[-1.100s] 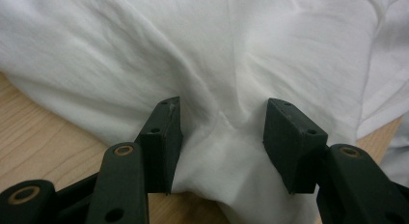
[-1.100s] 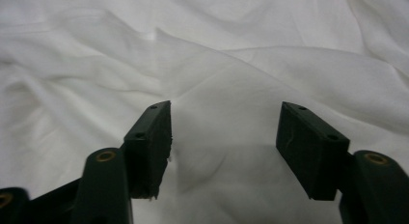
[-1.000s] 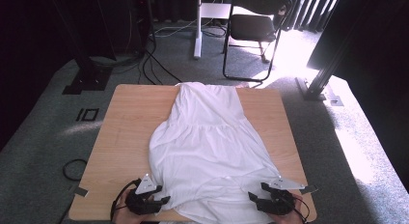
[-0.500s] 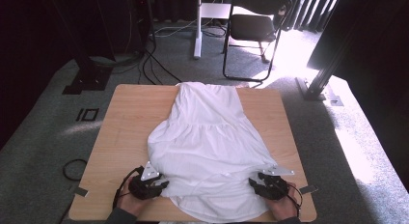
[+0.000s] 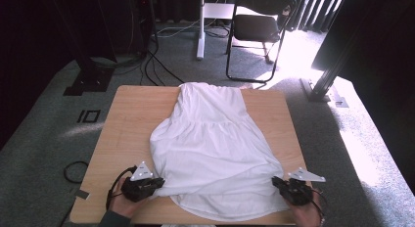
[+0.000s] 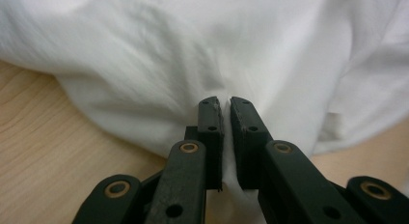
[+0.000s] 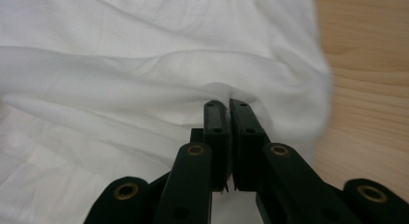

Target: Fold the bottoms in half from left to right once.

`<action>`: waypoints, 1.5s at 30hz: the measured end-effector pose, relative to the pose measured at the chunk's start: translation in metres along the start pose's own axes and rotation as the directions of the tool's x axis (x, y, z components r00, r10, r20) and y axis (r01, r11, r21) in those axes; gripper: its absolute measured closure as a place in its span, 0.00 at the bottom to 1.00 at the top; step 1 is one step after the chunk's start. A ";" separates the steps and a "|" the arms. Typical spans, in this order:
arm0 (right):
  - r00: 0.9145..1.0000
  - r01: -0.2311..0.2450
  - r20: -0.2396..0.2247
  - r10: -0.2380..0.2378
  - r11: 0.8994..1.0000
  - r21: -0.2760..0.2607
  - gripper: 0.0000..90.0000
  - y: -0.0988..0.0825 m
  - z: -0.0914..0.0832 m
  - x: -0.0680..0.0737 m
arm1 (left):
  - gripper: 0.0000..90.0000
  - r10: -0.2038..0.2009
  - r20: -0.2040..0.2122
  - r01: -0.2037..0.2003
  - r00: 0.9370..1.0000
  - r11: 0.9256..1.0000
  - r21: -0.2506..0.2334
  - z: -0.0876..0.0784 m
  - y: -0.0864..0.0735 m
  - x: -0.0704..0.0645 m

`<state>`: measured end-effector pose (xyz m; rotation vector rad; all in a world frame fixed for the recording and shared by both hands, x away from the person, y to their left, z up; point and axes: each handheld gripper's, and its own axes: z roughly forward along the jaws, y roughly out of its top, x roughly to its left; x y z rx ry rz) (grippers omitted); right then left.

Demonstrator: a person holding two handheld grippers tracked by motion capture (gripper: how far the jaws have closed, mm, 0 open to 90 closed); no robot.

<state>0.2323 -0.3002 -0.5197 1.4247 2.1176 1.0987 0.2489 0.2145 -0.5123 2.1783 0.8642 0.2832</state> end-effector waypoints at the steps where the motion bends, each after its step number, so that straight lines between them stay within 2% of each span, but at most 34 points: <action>1: 1.000 -0.007 0.019 0.007 1.000 -0.016 0.96 -0.002 -0.011 -0.003 | 0.94 -0.004 0.004 0.004 1.000 1.000 -0.009 -0.004 0.000 -0.001; 3: 0.999 -0.038 0.034 0.040 0.998 -0.057 0.97 -0.008 -0.035 -0.011 | 0.91 -0.012 0.028 0.013 1.000 0.999 -0.041 -0.009 -0.001 -0.003; 5: 0.998 -0.057 0.036 0.060 0.995 -0.080 0.97 -0.013 -0.050 -0.015 | 0.82 -0.015 0.036 0.017 0.999 0.998 -0.057 -0.010 0.000 -0.005; 9: 0.993 -0.088 0.073 0.091 0.995 -0.047 0.97 -0.029 -0.067 -0.022 | 0.68 -0.023 0.006 0.023 1.000 0.998 -0.060 -0.008 0.002 -0.002; 10: 0.993 -0.088 0.073 0.091 0.995 -0.047 0.97 -0.029 -0.067 -0.022 | 0.66 -0.023 0.006 0.023 1.000 0.998 -0.060 -0.008 0.002 -0.002; 12: 0.994 -0.099 0.044 0.099 0.995 0.008 0.95 -0.039 -0.061 -0.024 | 0.63 -0.047 -0.034 0.044 0.998 0.997 -0.071 -0.007 0.003 0.005; 14: 0.995 -0.094 0.039 0.093 0.995 0.041 0.82 -0.042 -0.053 -0.024 | 0.60 -0.063 -0.067 0.058 0.996 0.995 -0.079 -0.005 0.004 0.011; 15: 0.995 -0.094 0.040 0.093 0.995 0.035 0.72 -0.042 -0.049 -0.022 | 0.58 -0.065 -0.080 0.059 0.995 0.995 -0.080 -0.004 0.005 0.014; 16: 0.995 -0.094 0.040 0.093 0.995 0.035 0.72 -0.042 -0.049 -0.022 | 0.57 -0.065 -0.080 0.059 0.995 0.995 -0.080 -0.004 0.005 0.014; 17: 0.995 -0.091 0.035 0.091 0.996 0.010 0.65 -0.037 -0.046 -0.022 | 0.54 -0.066 -0.131 0.057 0.989 0.995 -0.077 0.000 0.008 0.021; 20: 0.997 -0.076 0.023 0.077 0.997 -0.030 0.59 -0.027 -0.041 -0.022 | 0.50 -0.077 -0.161 0.064 0.984 0.994 -0.084 0.005 0.013 0.033; 21: 0.997 -0.071 0.017 0.072 0.997 -0.041 0.57 -0.022 -0.037 -0.023 | 0.50 -0.098 -0.185 0.083 0.978 0.993 -0.087 0.010 0.018 0.044; 22: 0.998 -0.056 0.017 0.057 0.997 -0.050 0.55 -0.012 -0.028 -0.025 | 0.49 -0.106 -0.193 0.090 0.976 0.992 -0.089 0.013 0.021 0.050; 23: 0.999 -0.036 0.022 0.037 0.998 -0.051 0.55 0.002 -0.013 -0.027 | 0.49 -0.124 -0.217 0.103 0.968 0.989 -0.101 0.019 0.028 0.063; 24: 0.999 -0.036 0.022 0.037 0.998 -0.051 0.55 0.002 -0.013 -0.027 | 0.49 -0.124 -0.217 0.103 0.968 0.989 -0.101 0.019 0.028 0.063; 25: 0.999 -0.027 0.025 0.029 0.998 -0.050 0.55 0.018 0.008 -0.030 | 0.47 -0.157 -0.241 0.134 0.958 0.985 -0.109 0.028 0.038 0.080; 26: 0.999 -0.027 0.025 0.029 0.998 -0.050 0.55 0.018 0.008 -0.030 | 0.47 -0.157 -0.241 0.134 0.958 0.985 -0.109 0.028 0.038 0.080; 27: 0.999 -0.022 0.027 0.023 0.999 -0.049 0.55 0.024 0.016 -0.031 | 0.47 -0.183 -0.254 0.157 0.950 0.980 -0.121 0.034 0.045 0.093; 28: 1.000 -0.005 0.022 0.006 0.999 -0.046 0.55 0.036 0.034 -0.033 | 0.46 -0.199 -0.256 0.172 0.946 0.977 -0.124 0.037 0.048 0.100; 29: 1.000 -0.002 0.019 0.003 0.999 -0.036 0.56 0.050 0.055 -0.036 | 0.45 -0.230 -0.259 0.204 0.938 0.971 -0.125 0.044 0.056 0.112; 30: 1.000 -0.002 0.019 0.003 0.999 -0.036 0.56 0.050 0.055 -0.036 | 0.45 -0.230 -0.259 0.204 0.938 0.971 -0.125 0.044 0.056 0.112; 31: 1.000 0.010 0.028 -0.010 1.000 -0.020 0.55 0.065 0.077 -0.038 | 0.45 -0.240 -0.272 0.213 0.932 0.969 -0.125 0.051 0.064 0.121; 32: 1.000 0.010 0.028 -0.010 1.000 -0.020 0.55 0.065 0.077 -0.038 | 0.45 -0.240 -0.272 0.213 0.932 0.969 -0.125 0.051 0.064 0.121; 33: 1.000 0.008 0.016 -0.007 1.000 -0.015 0.54 0.078 0.096 -0.039 | 0.44 -0.240 -0.286 0.219 0.928 0.970 -0.106 0.058 0.071 0.129; 34: 1.000 0.008 0.016 -0.007 1.000 -0.015 0.54 0.078 0.096 -0.039 | 0.44 -0.240 -0.286 0.219 0.928 0.970 -0.106 0.058 0.071 0.129; 35: 1.000 0.010 0.015 -0.010 1.000 0.001 0.53 0.091 0.113 -0.040 | 0.44 -0.246 -0.297 0.230 0.923 0.969 -0.087 0.068 0.076 0.135; 36: 1.000 0.010 0.015 -0.010 1.000 0.001 0.53 0.091 0.113 -0.040 | 0.44 -0.246 -0.297 0.230 0.923 0.969 -0.087 0.068 0.076 0.135; 37: 1.000 0.010 0.021 -0.010 1.000 0.016 0.53 0.101 0.129 -0.042 | 0.44 -0.259 -0.299 0.250 0.918 0.966 -0.066 0.080 0.077 0.140; 40: 1.000 0.007 0.029 -0.009 0.999 0.045 0.53 0.106 0.146 -0.046 | 0.50 -0.263 -0.283 0.265 0.922 0.964 -0.033 0.093 0.076 0.142; 41: 0.999 0.006 0.042 -0.010 0.997 0.079 0.59 0.106 0.156 -0.047 | 0.57 -0.255 -0.277 0.264 0.926 0.965 -0.007 0.100 0.073 0.141; 42: 0.999 0.006 0.042 -0.010 0.997 0.079 0.59 0.106 0.156 -0.047 | 0.65 -0.255 -0.277 0.264 0.926 0.965 -0.007 0.100 0.073 0.141; 43: 0.998 -0.005 0.060 -0.002 0.993 0.117 0.73 0.103 0.162 -0.049 | 0.74 -0.227 -0.276 0.238 0.934 0.971 0.006 0.103 0.070 0.138; 44: 0.998 -0.005 0.060 -0.002 0.993 0.117 0.73 0.103 0.162 -0.049 | 0.84 -0.227 -0.276 0.238 0.934 0.971 0.006 0.103 0.070 0.138; 45: 0.999 -0.024 0.044 0.020 0.994 0.106 0.87 0.100 0.159 -0.051 | 0.93 -0.236 -0.245 0.245 0.940 0.970 0.004 0.101 0.067 0.137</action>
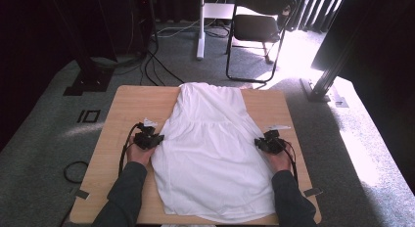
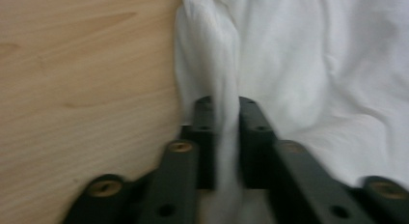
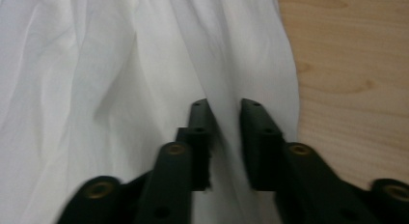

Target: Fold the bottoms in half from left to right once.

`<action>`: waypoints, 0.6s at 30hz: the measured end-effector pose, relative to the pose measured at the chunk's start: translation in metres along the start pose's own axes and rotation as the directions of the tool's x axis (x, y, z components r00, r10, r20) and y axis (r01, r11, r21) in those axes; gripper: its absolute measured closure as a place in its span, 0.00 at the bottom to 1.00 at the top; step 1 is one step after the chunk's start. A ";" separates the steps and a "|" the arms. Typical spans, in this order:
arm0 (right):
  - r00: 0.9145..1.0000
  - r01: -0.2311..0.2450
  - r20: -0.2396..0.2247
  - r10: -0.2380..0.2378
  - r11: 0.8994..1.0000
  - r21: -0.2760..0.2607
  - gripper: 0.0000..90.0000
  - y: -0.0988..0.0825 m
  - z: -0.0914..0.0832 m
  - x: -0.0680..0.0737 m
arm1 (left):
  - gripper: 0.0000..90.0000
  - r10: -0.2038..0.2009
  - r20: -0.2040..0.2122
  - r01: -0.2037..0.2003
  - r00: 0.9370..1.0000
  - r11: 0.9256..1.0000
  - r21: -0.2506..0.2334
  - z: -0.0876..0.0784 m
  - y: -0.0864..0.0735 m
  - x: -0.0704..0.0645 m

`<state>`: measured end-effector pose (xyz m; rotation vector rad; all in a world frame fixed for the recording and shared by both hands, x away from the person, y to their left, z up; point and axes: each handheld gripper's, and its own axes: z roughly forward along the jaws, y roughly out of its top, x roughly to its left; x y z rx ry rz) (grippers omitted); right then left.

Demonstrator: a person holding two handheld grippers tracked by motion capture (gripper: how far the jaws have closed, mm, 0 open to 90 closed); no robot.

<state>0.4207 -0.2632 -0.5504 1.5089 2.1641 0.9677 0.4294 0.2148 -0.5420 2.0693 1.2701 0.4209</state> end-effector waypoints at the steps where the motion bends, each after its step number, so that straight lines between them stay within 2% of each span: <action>1: 1.000 0.000 0.000 0.000 1.000 0.000 0.87 0.000 0.000 0.000 | 0.95 0.000 0.000 0.000 1.000 1.000 0.000 0.000 0.000 0.000; 3: 1.000 -0.001 -0.001 0.001 1.000 0.005 0.90 -0.001 -0.002 0.000 | 0.96 0.003 0.004 -0.003 1.000 1.000 0.001 -0.002 -0.003 -0.001; 4: 1.000 0.002 -0.006 -0.002 1.000 0.012 0.94 -0.004 -0.005 0.001 | 0.96 0.009 0.024 -0.009 1.000 1.000 0.003 -0.007 -0.008 -0.002; 5: 1.000 0.016 -0.024 -0.015 1.000 0.024 0.97 -0.010 -0.010 0.002 | 0.97 0.027 0.028 -0.027 0.999 1.000 0.006 -0.012 -0.013 -0.004; 6: 0.999 0.047 -0.021 -0.047 0.998 0.035 0.97 -0.017 -0.018 0.006 | 0.97 0.030 0.043 -0.030 0.999 1.000 0.001 -0.019 -0.023 -0.007; 8: 0.998 0.051 -0.025 -0.050 0.998 0.038 0.97 -0.021 -0.022 0.007 | 0.97 0.030 0.043 -0.030 0.999 1.000 0.001 -0.019 -0.023 -0.007; 9: 0.998 0.038 -0.052 -0.036 0.999 0.034 0.97 -0.033 -0.031 0.008 | 0.97 0.047 0.062 -0.047 0.997 0.999 0.005 -0.032 -0.037 -0.014; 11: 0.998 0.030 -0.059 -0.028 0.999 0.033 0.97 -0.038 -0.035 0.009 | 0.96 0.054 0.067 -0.055 0.996 0.998 0.007 -0.036 -0.042 -0.016; 12: 0.997 0.025 -0.073 -0.023 0.999 0.023 0.97 -0.052 -0.046 0.014 | 0.96 0.065 0.074 -0.065 0.995 0.998 0.009 -0.042 -0.049 -0.020; 13: 0.997 0.025 -0.073 -0.023 0.999 0.023 0.97 -0.052 -0.046 0.014 | 0.96 0.078 0.077 -0.079 0.994 0.997 0.011 -0.046 -0.054 -0.023; 14: 0.997 0.023 -0.078 -0.021 0.999 0.026 0.97 -0.063 -0.055 0.018 | 0.96 0.093 0.085 -0.094 0.992 0.995 0.014 -0.056 -0.065 -0.030; 15: 0.997 0.023 -0.078 -0.021 0.999 0.026 0.97 -0.063 -0.055 0.018 | 0.96 0.093 0.085 -0.094 0.992 0.995 0.014 -0.056 -0.065 -0.030; 16: 0.996 0.034 -0.080 -0.032 0.999 0.018 0.97 -0.076 -0.065 0.025 | 0.96 0.093 0.093 -0.094 0.991 0.996 0.007 -0.065 -0.077 -0.035; 18: 0.996 0.052 -0.079 -0.051 0.998 0.019 0.97 -0.082 -0.071 0.029 | 0.96 0.090 0.098 -0.091 0.991 0.996 0.007 -0.069 -0.082 -0.037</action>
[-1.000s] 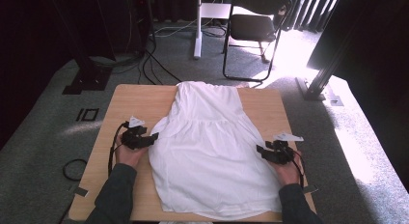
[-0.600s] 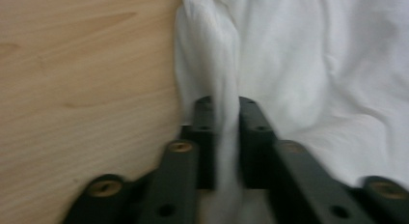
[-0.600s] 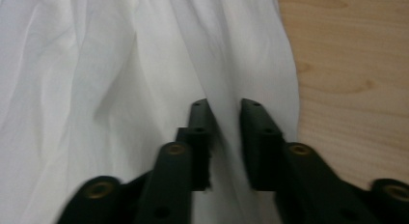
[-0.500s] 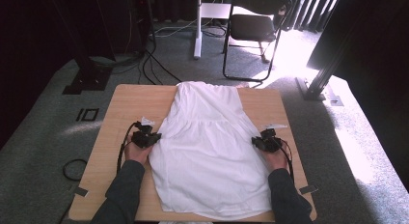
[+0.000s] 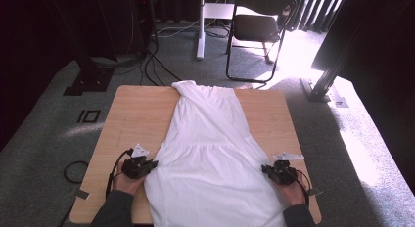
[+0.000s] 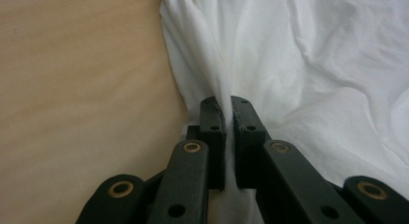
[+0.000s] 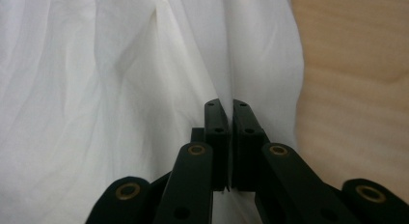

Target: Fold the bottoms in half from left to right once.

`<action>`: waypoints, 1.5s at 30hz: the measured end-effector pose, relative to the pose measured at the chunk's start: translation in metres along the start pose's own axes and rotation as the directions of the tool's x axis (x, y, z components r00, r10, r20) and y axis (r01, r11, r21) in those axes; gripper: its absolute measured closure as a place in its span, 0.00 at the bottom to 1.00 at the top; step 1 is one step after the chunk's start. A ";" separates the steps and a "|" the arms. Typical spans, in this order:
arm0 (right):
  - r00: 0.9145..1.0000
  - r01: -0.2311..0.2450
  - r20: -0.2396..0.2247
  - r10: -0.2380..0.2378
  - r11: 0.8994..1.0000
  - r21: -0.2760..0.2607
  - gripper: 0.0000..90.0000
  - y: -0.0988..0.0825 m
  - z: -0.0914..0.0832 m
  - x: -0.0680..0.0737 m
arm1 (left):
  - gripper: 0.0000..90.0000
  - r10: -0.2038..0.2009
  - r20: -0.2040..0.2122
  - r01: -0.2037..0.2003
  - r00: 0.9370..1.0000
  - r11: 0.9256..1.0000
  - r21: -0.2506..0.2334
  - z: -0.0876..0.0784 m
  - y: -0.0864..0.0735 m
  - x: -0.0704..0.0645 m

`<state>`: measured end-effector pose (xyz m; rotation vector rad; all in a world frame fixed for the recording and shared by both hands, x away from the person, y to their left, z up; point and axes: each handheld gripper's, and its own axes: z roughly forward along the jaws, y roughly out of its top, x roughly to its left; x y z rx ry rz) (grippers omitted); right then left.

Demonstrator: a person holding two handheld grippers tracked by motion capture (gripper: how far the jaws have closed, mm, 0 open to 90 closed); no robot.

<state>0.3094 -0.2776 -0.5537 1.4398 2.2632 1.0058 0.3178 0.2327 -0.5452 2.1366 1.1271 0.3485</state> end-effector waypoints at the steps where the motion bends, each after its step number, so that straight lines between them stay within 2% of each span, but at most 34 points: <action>1: 1.000 0.013 0.004 -0.013 1.000 0.001 0.97 -0.005 -0.004 0.004 | 0.96 -0.001 0.003 0.001 1.000 1.000 0.004 -0.003 -0.003 -0.002; 2: 1.000 0.026 0.006 -0.026 1.000 0.000 0.97 -0.013 -0.010 0.011 | 0.96 0.001 0.002 -0.001 1.000 1.000 0.007 -0.007 -0.007 -0.006; 3: 1.000 0.026 0.006 -0.026 1.000 0.000 0.97 -0.013 -0.010 0.011 | 0.96 0.014 0.005 -0.014 1.000 1.000 0.013 -0.010 -0.011 -0.009; 4: 1.000 0.021 -0.004 -0.021 1.000 0.000 0.97 -0.022 -0.017 0.017 | 0.96 0.017 0.022 -0.018 1.000 1.000 0.023 -0.018 -0.019 -0.015; 7: 1.000 0.014 -0.020 -0.014 1.000 0.015 0.97 -0.030 -0.024 0.022 | 0.96 0.024 0.038 -0.026 0.999 0.999 0.033 -0.024 -0.026 -0.019; 8: 0.999 0.023 -0.036 -0.021 0.999 0.046 0.95 -0.034 -0.030 0.026 | 0.94 0.029 0.055 -0.030 0.998 0.999 0.027 -0.029 -0.033 -0.021; 9: 0.999 0.023 -0.036 -0.021 0.999 0.046 0.95 -0.034 -0.030 0.026 | 0.87 0.029 0.055 -0.030 0.998 0.999 0.027 -0.029 -0.033 -0.021; 10: 0.998 0.061 -0.026 -0.059 0.995 0.074 0.79 -0.033 -0.034 0.030 | 0.78 0.031 0.061 -0.031 0.998 0.999 -0.008 -0.035 -0.035 -0.019; 11: 0.998 0.061 -0.026 -0.059 0.995 0.074 0.79 -0.033 -0.034 0.030 | 0.72 0.031 0.061 -0.031 0.998 0.999 -0.008 -0.035 -0.035 -0.019; 12: 0.995 0.098 -0.014 -0.098 0.994 0.037 0.63 -0.023 -0.038 0.034 | 0.68 0.023 0.064 -0.021 0.998 0.999 -0.036 -0.037 -0.034 -0.016; 14: 0.995 0.103 -0.012 -0.103 0.994 0.021 0.59 -0.018 -0.039 0.034 | 0.65 0.003 0.060 0.001 0.998 0.997 -0.077 -0.043 -0.029 -0.011; 15: 0.993 0.114 0.003 -0.114 0.993 -0.009 0.54 -0.007 -0.039 0.036 | 0.62 0.004 0.051 0.001 0.999 0.996 -0.089 -0.045 -0.026 -0.009; 16: 0.992 0.129 0.001 -0.129 0.990 -0.049 0.50 0.011 -0.038 0.039 | 0.60 0.008 0.031 -0.005 0.999 0.993 -0.114 -0.048 -0.014 -0.005; 17: 0.992 0.129 0.001 -0.129 0.990 -0.049 0.50 0.011 -0.038 0.039 | 0.60 0.008 0.031 -0.005 0.999 0.993 -0.114 -0.048 -0.014 -0.005; 18: 0.989 0.149 -0.003 -0.149 0.986 -0.077 0.47 0.031 -0.028 0.042 | 0.60 0.013 0.023 -0.010 1.000 0.991 -0.133 -0.045 -0.001 -0.003; 19: 0.989 0.149 -0.003 -0.149 0.986 -0.077 0.47 0.031 -0.028 0.042 | 0.59 0.013 0.023 -0.010 1.000 0.991 -0.133 -0.045 -0.001 -0.003; 20: 0.987 0.158 -0.007 -0.159 0.985 -0.073 0.46 0.052 -0.009 0.048 | 0.58 0.024 0.012 -0.022 1.000 0.990 -0.136 -0.038 0.010 -0.002; 21: 0.987 0.158 -0.007 -0.159 0.985 -0.073 0.46 0.052 -0.009 0.048 | 0.57 0.024 0.012 -0.022 1.000 0.990 -0.136 -0.038 0.010 -0.002; 22: 0.982 0.186 -0.009 -0.186 0.981 -0.061 0.45 0.068 0.012 0.054 | 0.57 0.024 0.004 -0.023 1.000 0.991 -0.129 -0.030 0.018 -0.002; 23: 0.982 0.186 -0.009 -0.186 0.981 -0.061 0.45 0.068 0.012 0.054 | 0.57 0.026 0.005 -0.025 1.000 0.992 -0.123 -0.023 0.024 -0.002; 24: 0.977 0.213 0.000 -0.213 0.976 -0.037 0.47 0.081 0.034 0.062 | 0.57 0.029 0.010 -0.028 1.000 0.994 -0.104 -0.008 0.032 -0.003; 25: 0.977 0.213 0.000 -0.213 0.976 -0.037 0.47 0.081 0.034 0.062 | 0.57 0.029 0.010 -0.028 1.000 0.994 -0.104 -0.008 0.032 -0.003; 26: 0.976 0.216 0.001 -0.216 0.976 -0.031 0.46 0.085 0.041 0.065 | 0.57 0.038 0.018 -0.036 0.999 0.996 -0.083 0.003 0.036 -0.005; 28: 0.973 0.233 0.014 -0.232 0.972 -0.031 0.42 0.099 0.064 0.074 | 0.56 0.043 0.022 -0.041 0.999 0.997 -0.060 0.016 0.040 -0.008; 30: 0.972 0.234 0.006 -0.234 0.972 -0.021 0.41 0.103 0.072 0.076 | 0.56 0.048 0.030 -0.047 0.998 0.998 -0.043 0.027 0.040 -0.012; 32: 0.971 0.239 0.021 -0.239 0.971 -0.007 0.44 0.105 0.078 0.076 | 0.56 0.045 0.031 -0.043 0.999 0.998 -0.039 0.030 0.040 -0.012; 33: 0.968 0.249 0.040 -0.250 0.968 0.013 0.54 0.106 0.083 0.076 | 0.56 0.039 0.032 -0.037 0.999 0.999 -0.036 0.031 0.039 -0.013; 34: 0.966 0.251 0.060 -0.252 0.968 0.030 0.77 0.108 0.085 0.069 | 0.56 0.032 0.031 -0.031 0.999 0.999 -0.030 0.031 0.038 -0.012; 35: 0.977 0.194 0.093 -0.193 0.981 -0.002 0.90 0.110 0.077 0.054 | 0.57 0.026 0.032 -0.025 0.999 0.999 -0.021 0.032 0.036 -0.012; 37: 0.983 0.122 0.142 -0.113 0.991 -0.050 0.96 0.111 0.064 0.038 | 0.57 0.024 0.033 -0.024 0.999 1.000 -0.013 0.033 0.033 -0.011; 38: 0.982 0.094 0.171 -0.082 0.993 -0.067 0.98 0.110 0.058 0.028 | 0.57 0.022 0.035 -0.021 0.999 1.000 -0.019 0.033 0.032 -0.011; 40: 0.981 0.050 0.189 -0.039 0.997 -0.053 0.98 0.105 0.055 0.008 | 0.57 0.021 0.032 -0.020 0.999 1.000 -0.018 0.033 0.032 -0.012; 43: 0.986 0.015 0.168 -0.011 1.000 -0.023 0.98 0.096 0.065 -0.004 | 0.57 0.034 0.023 -0.034 0.999 0.999 -0.011 0.033 0.032 -0.013; 45: 0.988 0.015 0.152 -0.012 1.000 -0.019 0.97 0.091 0.071 -0.005 | 0.57 0.028 0.032 -0.028 0.999 1.000 0.000 0.031 0.034 -0.012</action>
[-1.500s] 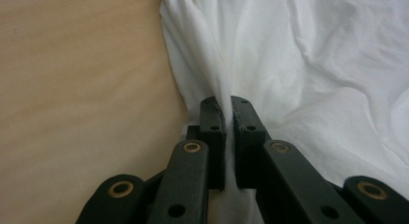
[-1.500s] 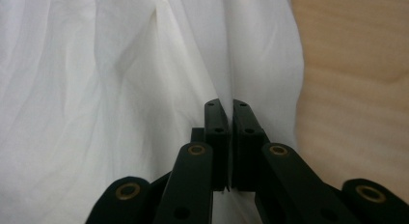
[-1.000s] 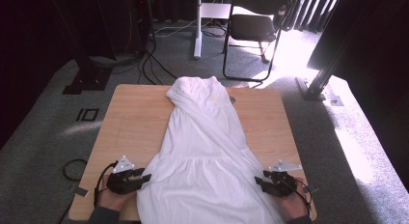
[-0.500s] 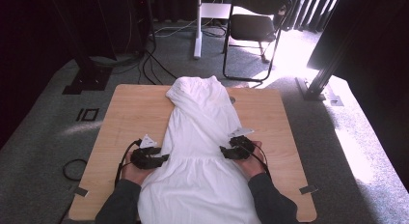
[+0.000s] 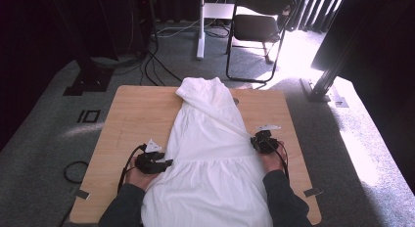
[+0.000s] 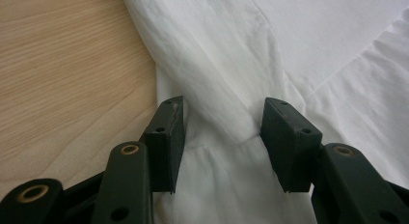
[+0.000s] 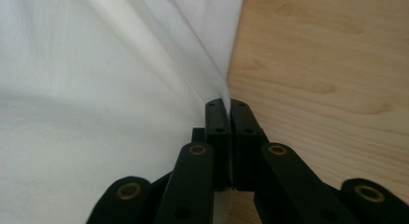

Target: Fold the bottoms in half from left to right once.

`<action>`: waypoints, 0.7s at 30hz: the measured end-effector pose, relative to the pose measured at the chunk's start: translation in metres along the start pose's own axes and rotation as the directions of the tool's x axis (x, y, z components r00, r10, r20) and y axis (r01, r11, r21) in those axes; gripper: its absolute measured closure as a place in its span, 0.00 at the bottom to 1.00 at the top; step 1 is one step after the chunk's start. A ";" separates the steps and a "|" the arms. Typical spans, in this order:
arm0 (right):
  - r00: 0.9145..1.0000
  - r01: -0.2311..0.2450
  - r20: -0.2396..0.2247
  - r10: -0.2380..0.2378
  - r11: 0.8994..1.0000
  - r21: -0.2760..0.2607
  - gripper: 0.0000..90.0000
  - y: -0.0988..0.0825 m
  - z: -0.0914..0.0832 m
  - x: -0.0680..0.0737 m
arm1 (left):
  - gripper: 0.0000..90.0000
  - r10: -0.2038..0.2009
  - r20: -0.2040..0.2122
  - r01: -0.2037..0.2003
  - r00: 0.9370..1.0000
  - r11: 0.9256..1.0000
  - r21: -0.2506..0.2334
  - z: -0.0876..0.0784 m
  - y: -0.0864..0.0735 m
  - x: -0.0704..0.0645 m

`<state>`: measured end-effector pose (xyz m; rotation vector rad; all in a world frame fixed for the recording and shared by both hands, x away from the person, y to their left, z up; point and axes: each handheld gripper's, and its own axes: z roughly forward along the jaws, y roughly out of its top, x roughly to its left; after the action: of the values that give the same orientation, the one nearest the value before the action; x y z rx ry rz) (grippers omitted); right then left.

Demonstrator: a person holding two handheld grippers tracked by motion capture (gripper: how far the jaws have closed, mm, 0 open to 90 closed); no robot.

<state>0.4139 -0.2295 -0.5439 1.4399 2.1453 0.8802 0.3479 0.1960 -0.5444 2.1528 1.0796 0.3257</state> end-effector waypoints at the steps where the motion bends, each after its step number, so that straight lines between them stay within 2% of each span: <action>1: 1.000 0.001 -0.006 -0.001 1.000 0.004 0.96 -0.002 0.003 0.001 | 0.57 0.000 0.005 0.000 1.000 1.000 0.003 -0.001 0.001 0.001; 4: 1.000 0.001 -0.011 -0.001 1.000 -0.004 0.93 -0.005 0.005 0.001 | 0.54 0.000 0.005 0.000 1.000 0.999 -0.038 -0.009 0.012 0.006; 6: 1.000 -0.001 -0.004 0.001 1.000 0.004 0.90 -0.003 0.004 0.001 | 0.53 -0.007 0.000 0.007 1.000 0.996 -0.086 -0.015 0.025 0.010; 8: 1.000 -0.004 0.004 0.004 1.000 -0.014 0.87 0.000 0.001 0.001 | 0.51 -0.003 -0.006 0.003 1.000 0.994 -0.112 -0.015 0.040 0.013; 10: 1.000 -0.016 -0.006 0.015 0.998 -0.057 0.79 0.004 -0.002 0.001 | 0.49 -0.004 -0.024 0.002 1.000 0.994 -0.106 -0.007 0.055 0.015; 12: 0.999 -0.012 -0.050 0.008 0.997 -0.081 0.72 0.011 0.000 0.002 | 0.47 -0.011 -0.027 0.009 1.000 0.997 -0.082 0.009 0.066 0.017; 14: 0.998 0.009 -0.054 -0.012 0.998 -0.062 0.71 0.015 0.006 0.004 | 0.46 -0.011 -0.050 0.009 0.999 0.999 -0.045 0.030 0.074 0.019; 15: 0.999 0.016 -0.050 -0.019 0.999 -0.045 0.71 0.016 0.011 0.005 | 0.46 -0.011 -0.050 0.009 0.999 0.999 -0.045 0.030 0.074 0.019; 16: 0.999 0.015 -0.051 -0.017 0.999 -0.033 0.73 0.017 0.015 0.005 | 0.46 -0.020 -0.075 0.018 0.997 1.000 -0.024 0.045 0.075 0.021; 17: 0.999 0.010 -0.053 -0.011 1.000 -0.027 0.77 0.016 0.018 0.006 | 0.48 -0.023 -0.089 0.021 0.996 1.000 -0.020 0.052 0.074 0.022; 18: 0.998 -0.002 -0.061 0.002 1.000 -0.011 0.81 0.014 0.021 0.006 | 0.56 -0.020 -0.093 0.017 0.995 0.999 -0.030 0.055 0.072 0.022; 20: 0.998 -0.008 -0.058 0.006 1.000 -0.025 0.89 0.010 0.021 0.008 | 0.74 -0.025 -0.081 0.024 0.996 1.000 -0.019 0.060 0.067 0.024; 21: 0.998 -0.012 -0.057 0.010 1.000 -0.028 0.91 0.008 0.020 0.008 | 0.77 -0.018 -0.072 0.016 0.997 1.000 -0.025 0.059 0.064 0.024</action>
<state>0.4295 -0.2145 -0.5524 1.4306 2.1593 0.9624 0.4308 0.1601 -0.5450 2.1232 1.1281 0.4101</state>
